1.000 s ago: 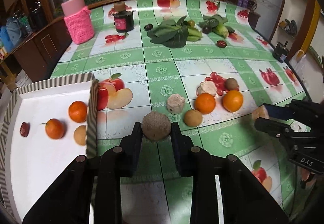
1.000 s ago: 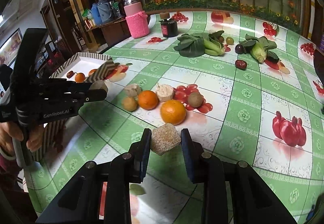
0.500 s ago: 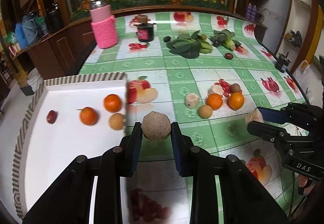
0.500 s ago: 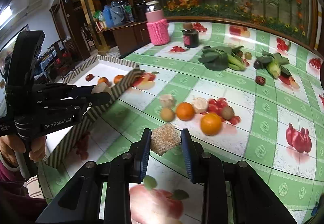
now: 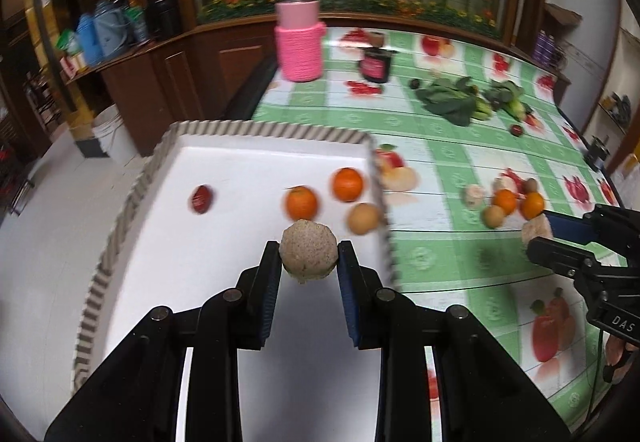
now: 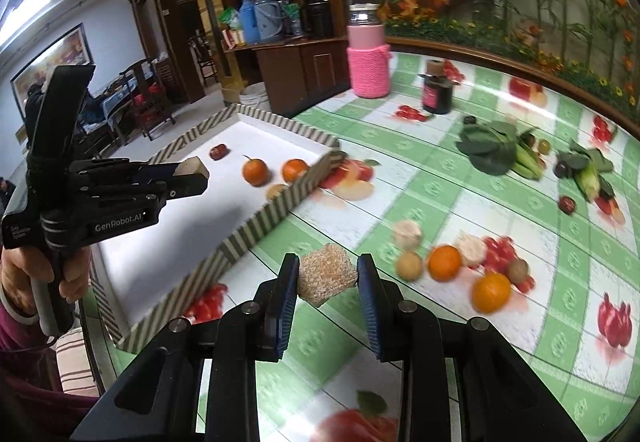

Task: Organize fruits
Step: 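Carry the brown ball and rice cake into the white tray and open both tools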

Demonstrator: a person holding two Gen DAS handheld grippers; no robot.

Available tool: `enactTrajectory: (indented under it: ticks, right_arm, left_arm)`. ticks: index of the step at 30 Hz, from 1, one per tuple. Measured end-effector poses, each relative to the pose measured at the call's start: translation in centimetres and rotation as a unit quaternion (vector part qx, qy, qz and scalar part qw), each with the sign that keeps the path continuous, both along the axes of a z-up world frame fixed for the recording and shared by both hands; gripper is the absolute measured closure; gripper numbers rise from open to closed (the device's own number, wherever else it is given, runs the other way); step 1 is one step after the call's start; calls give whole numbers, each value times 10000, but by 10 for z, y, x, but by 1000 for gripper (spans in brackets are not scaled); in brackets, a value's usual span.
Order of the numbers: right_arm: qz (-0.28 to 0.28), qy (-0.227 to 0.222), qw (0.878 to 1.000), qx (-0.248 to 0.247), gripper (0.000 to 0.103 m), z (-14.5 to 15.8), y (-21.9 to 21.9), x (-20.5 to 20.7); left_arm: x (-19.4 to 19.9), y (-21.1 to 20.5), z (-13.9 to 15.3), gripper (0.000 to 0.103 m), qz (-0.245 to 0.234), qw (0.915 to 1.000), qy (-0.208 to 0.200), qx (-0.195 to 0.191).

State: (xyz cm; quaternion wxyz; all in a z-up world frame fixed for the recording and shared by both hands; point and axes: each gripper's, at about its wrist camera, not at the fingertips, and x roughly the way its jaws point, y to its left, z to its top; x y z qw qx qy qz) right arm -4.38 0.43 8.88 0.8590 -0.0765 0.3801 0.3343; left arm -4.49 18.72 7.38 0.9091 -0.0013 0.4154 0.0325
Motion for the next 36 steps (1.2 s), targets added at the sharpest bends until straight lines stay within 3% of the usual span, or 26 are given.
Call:
enactTrajectory:
  ticks: [14,36]
  right_arm:
    - [626,-18,9980,-93,73,0,72,7]
    - [1037,235,9943,-93,73,-12,121,18]
  left_arm:
    - [2,43,-15,77,432,9990,139,-27]
    - [23,60,-23,77,517,9981,323,-22]
